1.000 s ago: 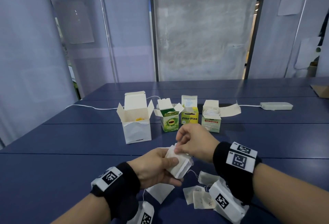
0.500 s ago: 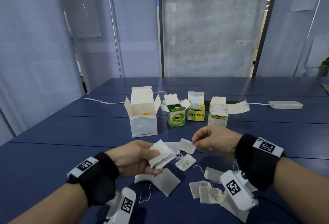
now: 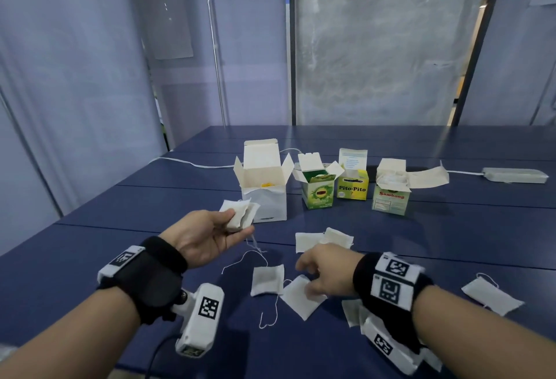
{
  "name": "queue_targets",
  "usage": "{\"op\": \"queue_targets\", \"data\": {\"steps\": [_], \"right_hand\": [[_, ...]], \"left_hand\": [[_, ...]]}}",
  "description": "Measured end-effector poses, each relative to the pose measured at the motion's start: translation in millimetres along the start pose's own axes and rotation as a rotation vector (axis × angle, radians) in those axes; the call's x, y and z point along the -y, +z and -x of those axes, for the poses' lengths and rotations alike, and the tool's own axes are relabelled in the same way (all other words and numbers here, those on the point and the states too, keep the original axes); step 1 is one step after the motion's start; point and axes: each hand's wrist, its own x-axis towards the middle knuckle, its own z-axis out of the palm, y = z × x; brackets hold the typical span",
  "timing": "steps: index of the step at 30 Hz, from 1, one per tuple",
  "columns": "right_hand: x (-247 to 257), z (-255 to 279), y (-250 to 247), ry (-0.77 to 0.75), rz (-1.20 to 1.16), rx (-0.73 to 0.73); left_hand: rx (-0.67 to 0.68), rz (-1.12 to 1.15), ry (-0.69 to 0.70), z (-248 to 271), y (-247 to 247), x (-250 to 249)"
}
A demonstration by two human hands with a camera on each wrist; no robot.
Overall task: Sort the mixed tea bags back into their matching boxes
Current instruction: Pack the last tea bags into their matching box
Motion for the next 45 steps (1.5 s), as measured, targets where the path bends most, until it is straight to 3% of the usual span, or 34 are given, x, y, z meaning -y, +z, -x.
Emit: {"op": "queue_targets", "data": {"steps": [4,13,17,23,26,30,34,39,45], "right_hand": [[6,-9,5,0.012,0.088,0.072],[-8,-2,-3,0.053,-0.152,0.047],[-19,12,-20,0.11,-0.459,-0.059],[-42,25,-41,0.378,-1.168,-0.461],[-51,33,-42,0.461,-1.336,-0.472],[-40,39,-47,0.329,-1.539,-0.394],[-12,34,-49,0.189,-1.475,-0.383],[8,18,-38,0.216,-1.291,-0.478],[25,-6,-27,0.178,-1.14,-0.469]], "left_hand": [[-0.015,0.028,0.023,2,1,-6],[-0.074,-0.019,0.024,-3,-10,2],[-0.046,-0.089,0.003,-6,-2,18],[0.0,-0.114,-0.046,-13,20,34],[0.015,-0.133,-0.063,-16,30,37],[0.044,-0.207,-0.081,-16,45,44],[0.084,-0.275,-0.115,-12,56,51],[0.194,-0.243,-0.166,-7,52,47],[0.277,-0.312,-0.097,3,29,38]]}}
